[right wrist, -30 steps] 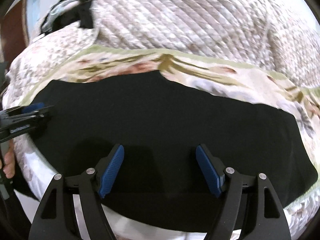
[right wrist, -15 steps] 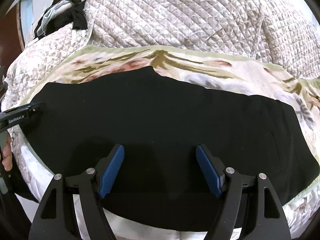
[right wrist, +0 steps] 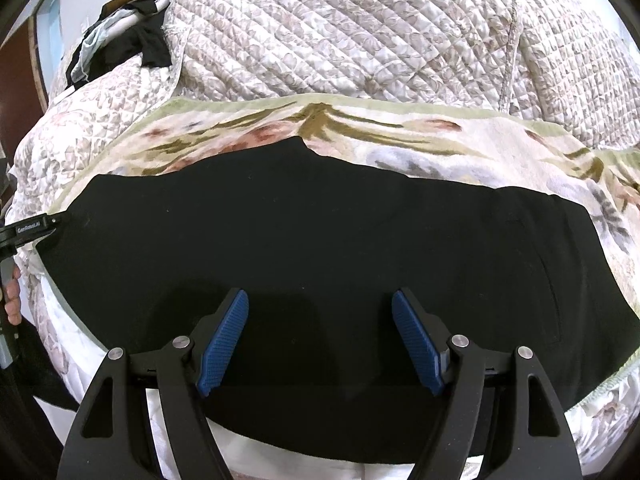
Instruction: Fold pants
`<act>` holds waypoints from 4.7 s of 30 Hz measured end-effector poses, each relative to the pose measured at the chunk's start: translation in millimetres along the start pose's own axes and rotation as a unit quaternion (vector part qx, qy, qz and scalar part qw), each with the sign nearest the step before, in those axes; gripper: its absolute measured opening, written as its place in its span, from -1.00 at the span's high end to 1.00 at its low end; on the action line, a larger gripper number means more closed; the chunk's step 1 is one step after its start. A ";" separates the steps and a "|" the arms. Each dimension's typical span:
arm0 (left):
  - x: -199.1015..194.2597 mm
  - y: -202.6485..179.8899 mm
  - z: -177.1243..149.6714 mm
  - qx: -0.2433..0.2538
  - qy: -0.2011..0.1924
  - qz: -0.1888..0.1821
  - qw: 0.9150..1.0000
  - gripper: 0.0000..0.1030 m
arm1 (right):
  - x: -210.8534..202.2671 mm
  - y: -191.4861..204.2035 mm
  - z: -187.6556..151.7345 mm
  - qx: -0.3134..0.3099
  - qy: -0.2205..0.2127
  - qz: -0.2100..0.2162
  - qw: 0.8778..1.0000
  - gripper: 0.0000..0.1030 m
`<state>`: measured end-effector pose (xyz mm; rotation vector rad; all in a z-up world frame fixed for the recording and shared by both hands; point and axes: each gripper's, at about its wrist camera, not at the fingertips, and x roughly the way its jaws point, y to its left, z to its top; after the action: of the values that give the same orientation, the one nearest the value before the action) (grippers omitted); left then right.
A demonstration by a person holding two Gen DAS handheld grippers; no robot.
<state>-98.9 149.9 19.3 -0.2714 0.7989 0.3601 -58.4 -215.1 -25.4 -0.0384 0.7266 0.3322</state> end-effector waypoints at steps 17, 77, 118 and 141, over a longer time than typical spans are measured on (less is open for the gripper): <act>0.8 -7.3 -1.5 -0.001 0.002 -0.034 0.999 0.47 | 0.2 2.1 0.9 0.011 -0.004 0.012 1.000 -0.45; -7.7 -141.0 -6.7 0.102 0.039 -0.239 0.965 0.08 | 43.6 -44.3 39.0 0.169 0.054 0.194 0.965 0.58; -36.7 -160.2 -37.7 0.150 0.038 -0.236 0.959 0.12 | -15.0 -22.1 -4.5 0.097 0.036 0.110 0.989 0.70; -49.0 -155.0 -72.8 0.154 0.048 -0.241 0.957 0.53 | -25.6 -20.5 -20.3 0.095 0.032 0.107 0.989 0.70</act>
<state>-113.4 -27.7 22.4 -0.1835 0.8430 -0.2399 -83.0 -244.8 -25.4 0.2124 0.8257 0.4666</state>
